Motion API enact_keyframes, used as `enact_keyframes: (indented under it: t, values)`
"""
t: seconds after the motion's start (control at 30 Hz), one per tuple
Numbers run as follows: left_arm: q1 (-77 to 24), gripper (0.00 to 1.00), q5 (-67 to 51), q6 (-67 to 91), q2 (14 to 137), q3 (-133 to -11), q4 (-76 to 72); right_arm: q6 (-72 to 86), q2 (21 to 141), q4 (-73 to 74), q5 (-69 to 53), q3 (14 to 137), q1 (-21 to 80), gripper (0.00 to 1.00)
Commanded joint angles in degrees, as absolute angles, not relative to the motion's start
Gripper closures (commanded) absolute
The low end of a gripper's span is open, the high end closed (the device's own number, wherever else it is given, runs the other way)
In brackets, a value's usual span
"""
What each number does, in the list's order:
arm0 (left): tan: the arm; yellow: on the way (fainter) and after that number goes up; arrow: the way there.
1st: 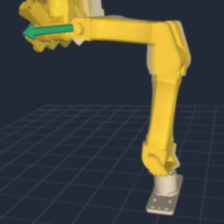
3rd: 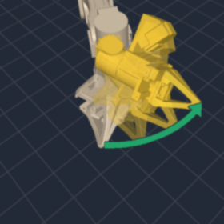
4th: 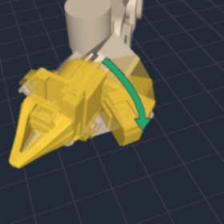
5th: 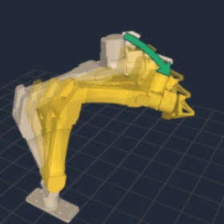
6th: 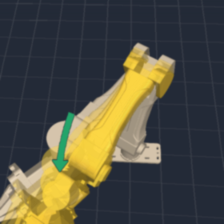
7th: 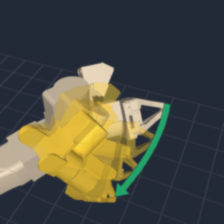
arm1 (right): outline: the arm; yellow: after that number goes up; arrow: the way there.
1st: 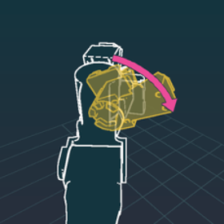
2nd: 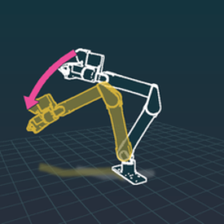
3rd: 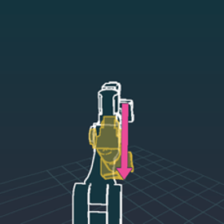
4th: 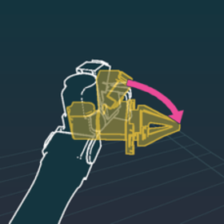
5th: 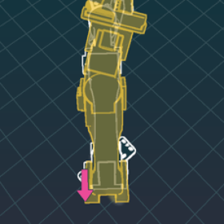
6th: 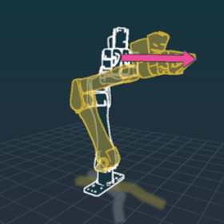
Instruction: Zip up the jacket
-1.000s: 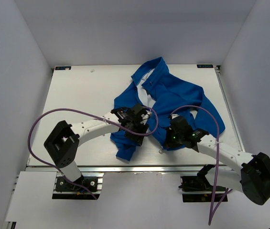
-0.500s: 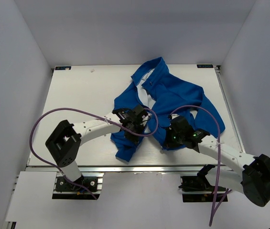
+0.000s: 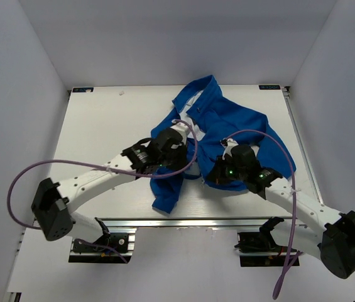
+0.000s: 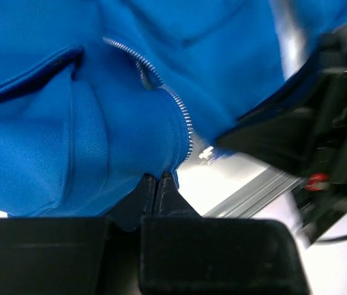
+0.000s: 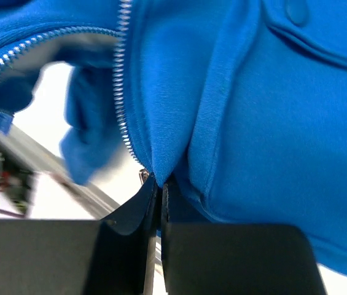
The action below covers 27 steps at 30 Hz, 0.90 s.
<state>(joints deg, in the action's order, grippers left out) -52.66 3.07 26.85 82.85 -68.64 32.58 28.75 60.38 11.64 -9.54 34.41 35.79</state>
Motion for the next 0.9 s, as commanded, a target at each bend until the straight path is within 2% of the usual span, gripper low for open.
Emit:
enact_keyframes:
  t: [0.0,0.13,0.3,0.57,0.87]
  values:
    - [-53.0,1.0,6.51,33.21,76.3,-63.39,19.63,31.72,57.32,0.04,-17.65,34.72,33.67,1.0]
    - [-53.0,1.0,9.13,35.94,71.03,-57.67,10.39,36.2,55.29,-11.23,-25.04,32.43,31.38,1.0]
    - [-53.0,1.0,14.67,35.6,65.57,-54.85,4.31,38.14,53.44,-19.31,-25.84,32.7,30.06,1.0]
    - [-53.0,1.0,15.21,37.79,63.89,-52.65,-4.12,37.44,54.49,-26.62,-26.37,33.14,29.97,1.0]
    - [-53.0,1.0,17.32,42.36,64.25,-51.15,-6.94,38.5,53.96,-34.01,-21.01,31.81,29.97,1.0]
